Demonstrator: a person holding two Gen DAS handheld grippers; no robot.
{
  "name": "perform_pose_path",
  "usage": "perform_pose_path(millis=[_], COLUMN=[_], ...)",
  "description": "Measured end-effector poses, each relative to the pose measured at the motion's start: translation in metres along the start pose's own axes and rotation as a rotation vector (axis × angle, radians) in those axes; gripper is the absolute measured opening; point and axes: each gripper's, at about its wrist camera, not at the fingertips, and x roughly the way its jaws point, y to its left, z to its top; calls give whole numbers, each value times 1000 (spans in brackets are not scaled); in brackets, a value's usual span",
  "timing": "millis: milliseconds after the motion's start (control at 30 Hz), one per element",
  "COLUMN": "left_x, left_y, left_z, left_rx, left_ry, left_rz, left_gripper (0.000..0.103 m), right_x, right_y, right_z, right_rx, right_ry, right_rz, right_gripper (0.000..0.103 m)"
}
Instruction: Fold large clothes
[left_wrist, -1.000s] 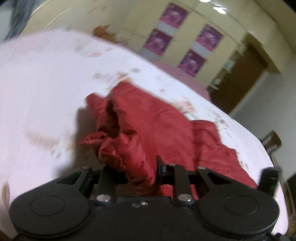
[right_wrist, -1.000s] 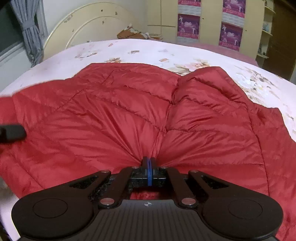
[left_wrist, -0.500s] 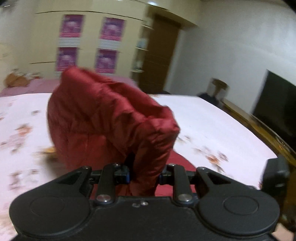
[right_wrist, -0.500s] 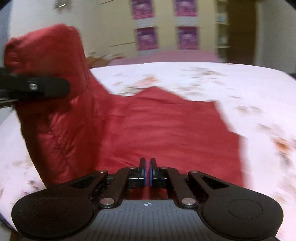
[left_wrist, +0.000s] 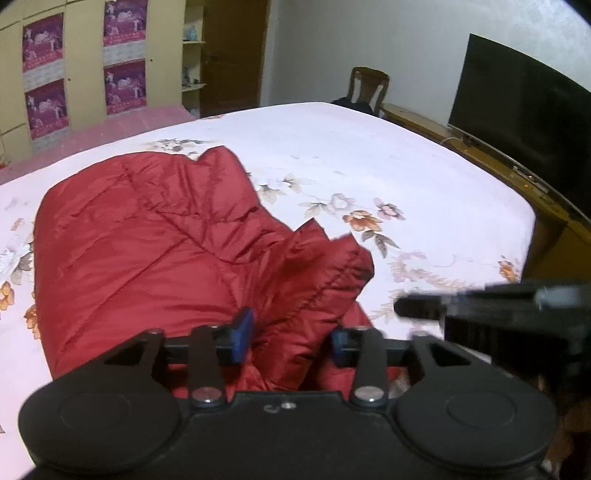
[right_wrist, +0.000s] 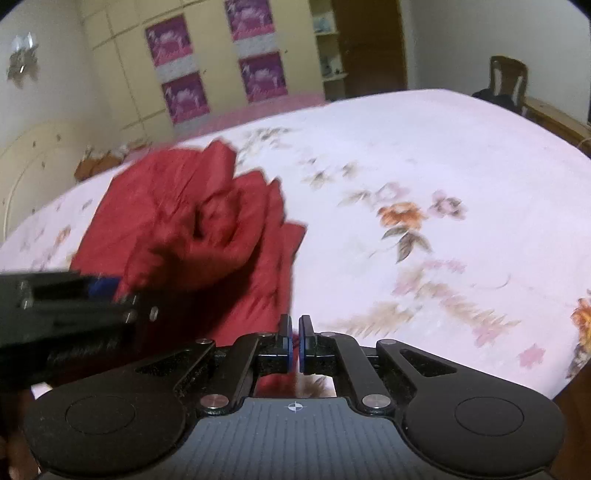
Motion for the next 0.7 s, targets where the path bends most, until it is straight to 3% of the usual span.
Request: perform_pose_path(millis=[67, 100, 300, 467, 500, 533, 567, 633, 700], left_x=[-10, -14, -54, -80, -81, -82, -81, -75, -64], left_y=[4, 3, 21, 68, 77, 86, 95, 111, 122], left_z=[-2, -3, -10, -13, -13, -13, -14, -17, -21], left_rx=[-27, -30, -115, -274, -286, -301, -322, -356, -384], left_ry=[-7, -18, -66, -129, -134, -133, -130, -119, -100], left_rz=[-40, -37, -8, 103, 137, 171, 200, 243, 269], left_gripper=[89, 93, 93, 93, 93, 93, 92, 88, 86], right_x=[-5, -7, -12, -8, -6, -5, -6, -10, -5], right_y=[-5, -6, -12, -3, 1, 3, 6, 15, 23], right_z=[12, 16, 40, 50, 51, 52, 52, 52, 53], right_rx=[33, 42, 74, 70, 68, 70, 71, 34, 7], right_ry=[-18, -27, -54, -78, -75, -79, -97, -134, -116], right_rz=[28, 36, 99, 135, 141, 144, 143, 149, 163], right_gripper=[1, 1, 2, 5, 13, 58, 93, 93, 83])
